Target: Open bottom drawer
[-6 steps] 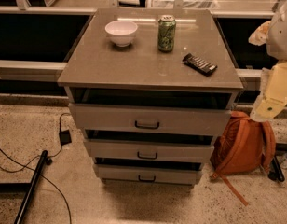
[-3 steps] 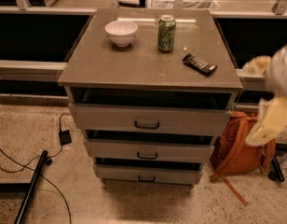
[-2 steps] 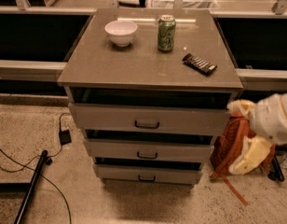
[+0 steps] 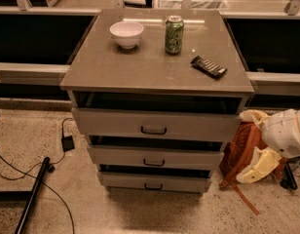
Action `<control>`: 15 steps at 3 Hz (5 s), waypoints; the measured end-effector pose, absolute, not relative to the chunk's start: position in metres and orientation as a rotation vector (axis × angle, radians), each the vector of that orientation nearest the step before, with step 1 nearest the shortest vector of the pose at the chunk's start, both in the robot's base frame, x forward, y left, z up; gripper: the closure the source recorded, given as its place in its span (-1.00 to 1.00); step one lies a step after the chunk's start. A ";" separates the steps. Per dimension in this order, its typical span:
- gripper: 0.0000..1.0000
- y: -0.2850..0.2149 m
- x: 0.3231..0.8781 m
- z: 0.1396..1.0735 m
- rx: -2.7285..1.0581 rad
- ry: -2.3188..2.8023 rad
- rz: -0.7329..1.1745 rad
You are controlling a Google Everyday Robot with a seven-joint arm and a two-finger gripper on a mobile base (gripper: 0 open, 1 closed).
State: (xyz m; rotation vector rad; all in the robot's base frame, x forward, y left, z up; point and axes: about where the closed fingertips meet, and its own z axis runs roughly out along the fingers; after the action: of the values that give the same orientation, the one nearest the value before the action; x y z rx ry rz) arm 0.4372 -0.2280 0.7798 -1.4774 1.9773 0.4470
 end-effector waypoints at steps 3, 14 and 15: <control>-1.00 -0.186 0.417 0.575 -1.669 1.832 0.402; -1.00 -0.202 0.538 0.209 -1.853 1.653 0.337; -1.00 -0.213 0.557 0.195 -1.779 1.722 0.294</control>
Offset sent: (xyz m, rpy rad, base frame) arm -0.0194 0.0538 -0.2866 -0.1536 -0.1403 0.1537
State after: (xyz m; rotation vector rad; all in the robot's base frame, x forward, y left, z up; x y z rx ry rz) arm 0.5573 -0.2128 0.1951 -1.7789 1.7217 0.2942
